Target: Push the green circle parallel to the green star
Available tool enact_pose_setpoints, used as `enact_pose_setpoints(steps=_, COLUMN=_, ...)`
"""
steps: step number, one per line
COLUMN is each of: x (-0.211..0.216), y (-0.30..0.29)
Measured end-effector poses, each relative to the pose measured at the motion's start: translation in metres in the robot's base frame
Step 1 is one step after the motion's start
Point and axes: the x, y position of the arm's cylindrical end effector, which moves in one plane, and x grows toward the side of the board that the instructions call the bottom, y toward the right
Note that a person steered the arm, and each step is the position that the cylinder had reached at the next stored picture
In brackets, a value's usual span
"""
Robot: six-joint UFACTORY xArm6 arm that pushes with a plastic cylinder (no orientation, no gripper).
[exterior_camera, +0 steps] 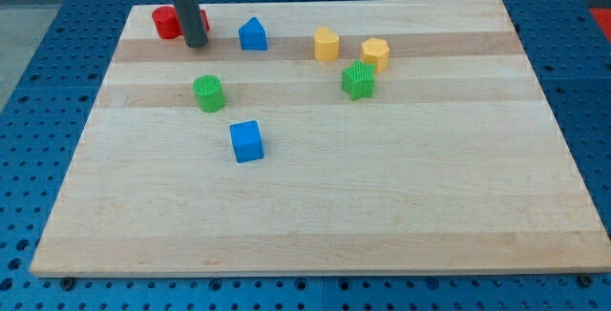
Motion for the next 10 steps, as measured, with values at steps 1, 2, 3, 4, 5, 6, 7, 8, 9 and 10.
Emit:
enact_pose_setpoints(steps=1, x=0.026, y=0.0)
enact_pose_setpoints(steps=2, x=0.048, y=0.0)
enact_pose_setpoints(steps=3, x=0.071, y=0.0)
enact_pose_setpoints(steps=4, x=0.091, y=-0.004)
enact_pose_setpoints(steps=5, x=0.097, y=-0.012)
enact_pose_setpoints(steps=6, x=0.107, y=-0.017)
enact_pose_setpoints(steps=7, x=0.114, y=-0.017)
enact_pose_setpoints(steps=8, x=0.114, y=-0.009)
enact_pose_setpoints(steps=9, x=0.114, y=0.014)
enact_pose_setpoints(steps=10, x=0.112, y=0.039)
